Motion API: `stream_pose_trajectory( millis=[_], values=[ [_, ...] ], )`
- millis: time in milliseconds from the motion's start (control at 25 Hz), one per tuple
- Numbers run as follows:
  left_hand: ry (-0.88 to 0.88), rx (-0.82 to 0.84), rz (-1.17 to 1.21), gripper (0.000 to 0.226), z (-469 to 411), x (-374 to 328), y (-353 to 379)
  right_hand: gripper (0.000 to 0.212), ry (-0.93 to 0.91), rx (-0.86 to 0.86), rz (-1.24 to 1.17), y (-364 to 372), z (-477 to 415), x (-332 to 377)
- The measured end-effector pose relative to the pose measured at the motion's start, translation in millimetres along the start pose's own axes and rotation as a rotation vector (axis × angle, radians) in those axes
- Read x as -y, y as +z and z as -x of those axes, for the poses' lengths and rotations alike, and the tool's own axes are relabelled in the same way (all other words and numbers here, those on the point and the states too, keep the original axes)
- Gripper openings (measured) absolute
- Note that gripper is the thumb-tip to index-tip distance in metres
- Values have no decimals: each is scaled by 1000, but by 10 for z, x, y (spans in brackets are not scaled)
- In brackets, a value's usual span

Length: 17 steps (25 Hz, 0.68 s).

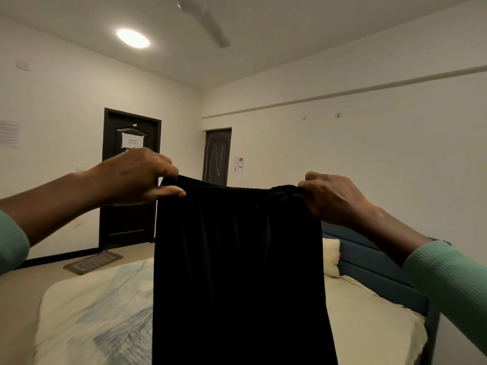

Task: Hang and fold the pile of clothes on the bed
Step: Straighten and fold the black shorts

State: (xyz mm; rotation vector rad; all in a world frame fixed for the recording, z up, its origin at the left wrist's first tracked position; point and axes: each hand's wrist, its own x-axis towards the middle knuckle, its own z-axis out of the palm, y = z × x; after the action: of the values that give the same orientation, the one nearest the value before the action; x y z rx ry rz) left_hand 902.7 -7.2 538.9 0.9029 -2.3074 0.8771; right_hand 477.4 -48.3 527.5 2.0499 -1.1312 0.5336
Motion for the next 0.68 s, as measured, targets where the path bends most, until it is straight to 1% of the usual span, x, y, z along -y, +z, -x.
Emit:
stream_pose_trajectory(
  millis=[40, 80, 160, 200, 240, 320, 360, 440, 480, 600, 640, 680],
  values=[
    [-47, -21, 113, 33, -20, -32, -10, 27, 85, 5, -187, 45, -43, -23],
    [-125, -22, 262, 31, -35, -59, -29, 20, 187, 12, -424, 99, -77, -60],
    [-254, 57, 573, 18, -37, -101, -50, 27, 375, 7, -828, 169, -102, -117],
    [-268, 117, 648, 15, -18, -111, -42, 31, 422, -10, -959, 186, -100, -138],
    [-251, 172, 645, 16, 7, -108, -5, 32, 443, -22, -1064, 199, -95, -154],
    [-216, 306, 509, 16, 61, -104, 133, 35, 423, -12, -1183, 244, -92, -143],
    [-203, 375, 440, 17, 74, -117, 217, 37, 394, 2, -1178, 266, -96, -116],
    [-186, 452, 382, 25, 72, -147, 394, 39, 324, 23, -1030, 330, -123, -52],
    [-208, 436, 413, 30, 61, -153, 475, 37, 284, 42, -931, 381, -130, -29],
    [-396, 270, 569, 35, 17, -65, 618, 25, 156, 152, -698, 571, -76, 20],
    [-453, 228, 624, 34, -1, -7, 653, 25, 128, 196, -654, 636, -41, 32],
    [-505, 201, 694, 34, -12, 50, 691, 31, 118, 241, -649, 716, -11, 39]
  ],
)
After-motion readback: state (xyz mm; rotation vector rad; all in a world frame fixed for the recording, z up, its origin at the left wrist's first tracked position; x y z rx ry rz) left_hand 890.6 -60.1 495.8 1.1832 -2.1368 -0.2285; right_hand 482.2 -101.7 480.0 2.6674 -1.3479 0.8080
